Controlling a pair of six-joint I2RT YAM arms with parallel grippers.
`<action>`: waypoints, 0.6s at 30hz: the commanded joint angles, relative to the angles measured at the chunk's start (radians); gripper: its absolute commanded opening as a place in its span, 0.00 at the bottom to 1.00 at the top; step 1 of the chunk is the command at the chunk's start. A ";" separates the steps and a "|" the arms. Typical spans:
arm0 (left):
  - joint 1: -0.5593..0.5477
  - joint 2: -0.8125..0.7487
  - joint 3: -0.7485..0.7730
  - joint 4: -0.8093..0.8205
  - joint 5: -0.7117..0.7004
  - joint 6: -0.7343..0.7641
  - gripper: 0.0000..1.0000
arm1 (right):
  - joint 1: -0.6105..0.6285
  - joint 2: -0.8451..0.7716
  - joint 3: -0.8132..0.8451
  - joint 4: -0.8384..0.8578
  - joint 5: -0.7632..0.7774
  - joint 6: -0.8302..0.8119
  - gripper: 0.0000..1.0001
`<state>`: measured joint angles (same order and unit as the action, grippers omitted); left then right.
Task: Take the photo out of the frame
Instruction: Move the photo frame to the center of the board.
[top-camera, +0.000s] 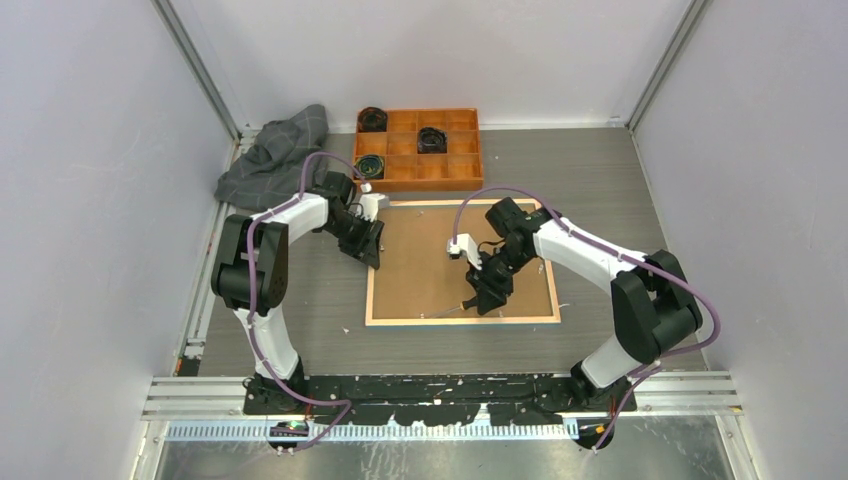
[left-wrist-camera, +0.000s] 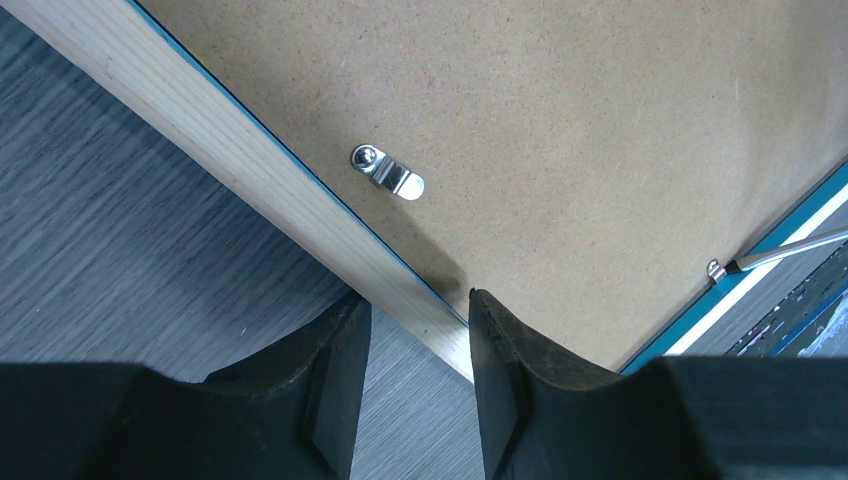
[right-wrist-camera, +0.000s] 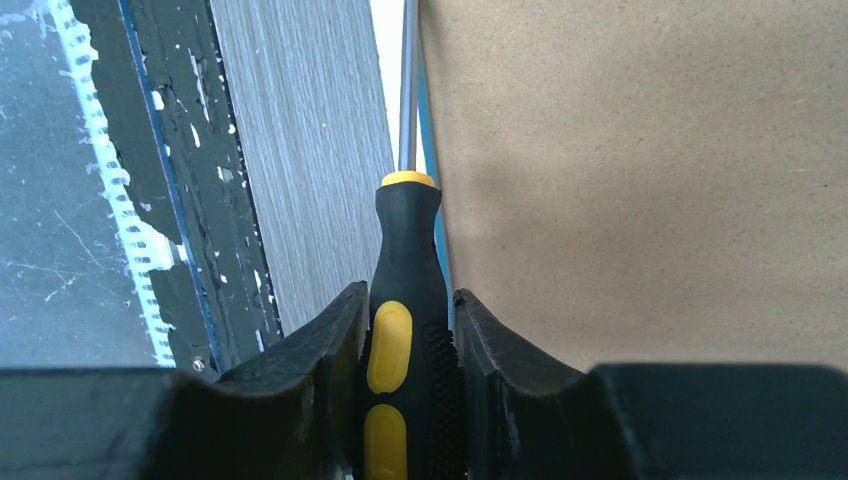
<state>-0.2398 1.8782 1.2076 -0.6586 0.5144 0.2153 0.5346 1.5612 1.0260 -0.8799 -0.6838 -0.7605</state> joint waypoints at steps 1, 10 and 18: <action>-0.004 0.052 -0.042 0.107 -0.066 0.034 0.44 | 0.013 0.011 0.037 0.014 -0.044 0.008 0.01; -0.003 0.051 -0.043 0.109 -0.065 0.035 0.44 | 0.010 -0.021 0.041 -0.025 0.003 -0.035 0.01; -0.001 0.048 -0.045 0.108 -0.066 0.035 0.38 | -0.063 -0.089 0.058 -0.070 -0.022 -0.052 0.01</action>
<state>-0.2390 1.8782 1.2064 -0.6567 0.5140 0.2146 0.5133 1.5555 1.0420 -0.9138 -0.6704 -0.7876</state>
